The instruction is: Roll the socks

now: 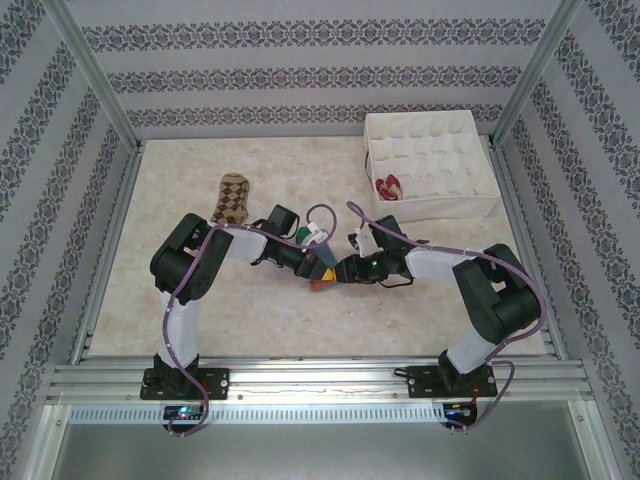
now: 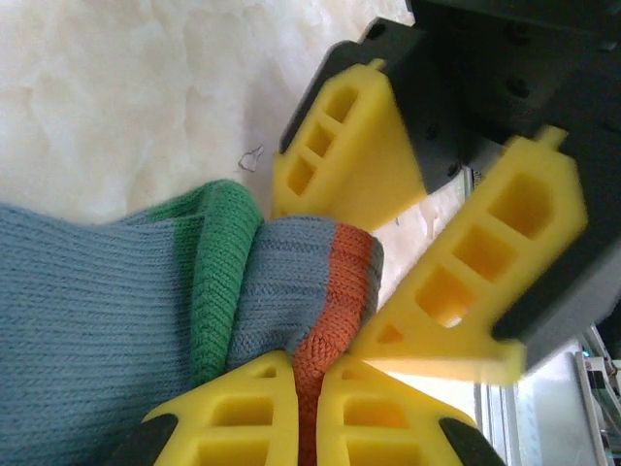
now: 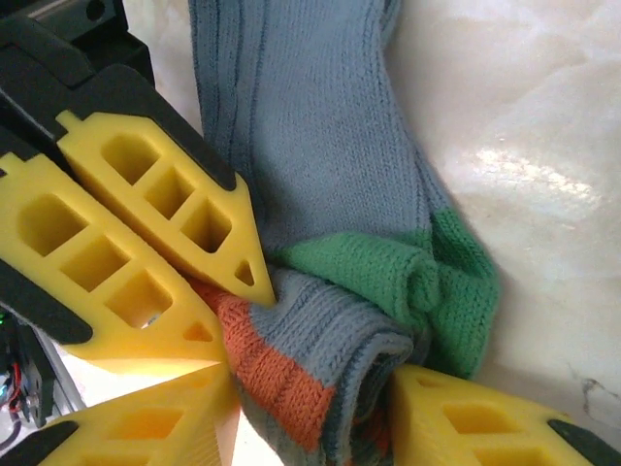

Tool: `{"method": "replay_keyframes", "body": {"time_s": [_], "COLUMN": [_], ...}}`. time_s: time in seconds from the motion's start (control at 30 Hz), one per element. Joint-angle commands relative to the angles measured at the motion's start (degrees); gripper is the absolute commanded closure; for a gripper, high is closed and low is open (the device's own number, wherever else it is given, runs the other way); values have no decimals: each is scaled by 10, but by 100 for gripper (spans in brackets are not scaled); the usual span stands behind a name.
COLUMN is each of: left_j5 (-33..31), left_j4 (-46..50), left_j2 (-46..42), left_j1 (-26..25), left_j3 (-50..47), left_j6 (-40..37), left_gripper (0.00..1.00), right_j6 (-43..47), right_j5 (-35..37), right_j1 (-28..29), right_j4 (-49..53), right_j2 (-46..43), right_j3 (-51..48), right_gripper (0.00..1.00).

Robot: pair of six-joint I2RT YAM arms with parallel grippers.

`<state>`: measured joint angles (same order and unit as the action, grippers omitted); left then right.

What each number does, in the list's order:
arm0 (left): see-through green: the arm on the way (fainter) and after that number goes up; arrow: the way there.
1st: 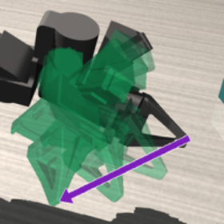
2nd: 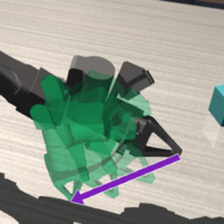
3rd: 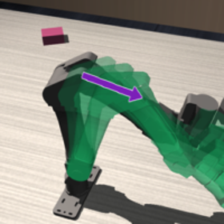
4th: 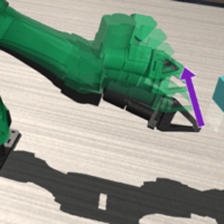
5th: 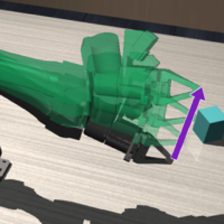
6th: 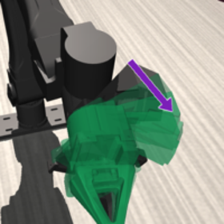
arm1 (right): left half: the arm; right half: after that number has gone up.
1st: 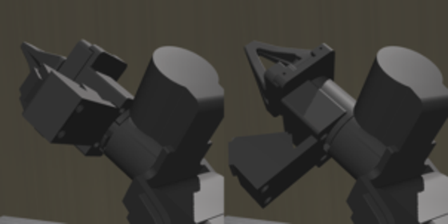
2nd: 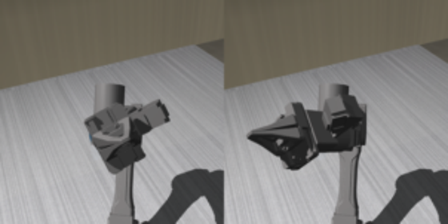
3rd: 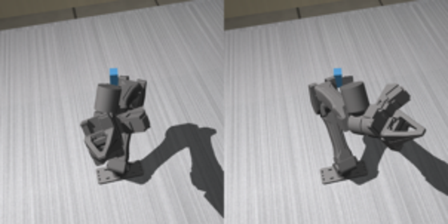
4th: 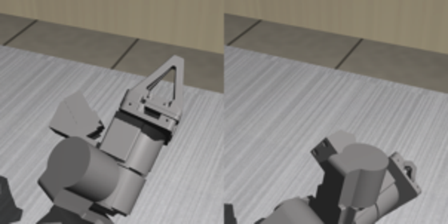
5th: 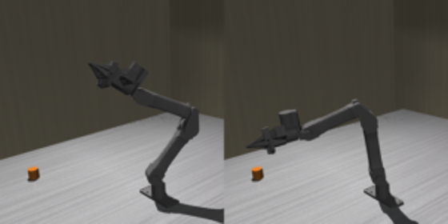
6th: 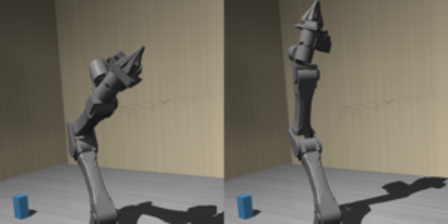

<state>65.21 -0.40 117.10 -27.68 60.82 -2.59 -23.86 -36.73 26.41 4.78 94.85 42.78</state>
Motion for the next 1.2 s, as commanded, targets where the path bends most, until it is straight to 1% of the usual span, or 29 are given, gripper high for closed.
{"method": "replay_keyframes", "body": {"time_s": [0.0,0.07,0.2,0.23,0.4,0.47,0.57,0.63,0.77,1.0,1.17], "left_j5": [-72,-88,-147,-160,-216,-256,-342,-404,-478,-520,-534], "left_j4": [15,7,-5,-17,-102,-137,-185,-207,-232,-245,-248], "left_j2": [-16,-45,-117,-139,-234,-269,-307,-313,-307,-277,-258], "left_j1": [2,-1,-11,-11,-13,-26,-65,-95,-136,-166,-179], "left_j3": [-34,-46,-78,-90,-161,-195,-247,-268,-288,-282,-271], "left_j6": [-53,-90,-180,-197,-258,-294,-364,-398,-436,-464,-483], "left_gripper": [90,86,71,69,64,63,60,60,60,57,56], "right_j6": [-10,-12,-15,-16,-15,-16,-15,-14,-14,-10,-7], "right_j5": [50,63,71,74,86,87,88,87,84,82,82], "right_j1": [6,5,7,9,15,15,15,15,16,17,17], "right_j4": [92,112,138,143,164,167,171,174,177,182,189], "right_j2": [68,84,113,117,128,128,128,131,133,134,133], "right_j3": [41,45,56,60,73,74,76,77,76,80,84], "right_gripper": [83,87,88,88,90,90,90,90,90,90,90]}}
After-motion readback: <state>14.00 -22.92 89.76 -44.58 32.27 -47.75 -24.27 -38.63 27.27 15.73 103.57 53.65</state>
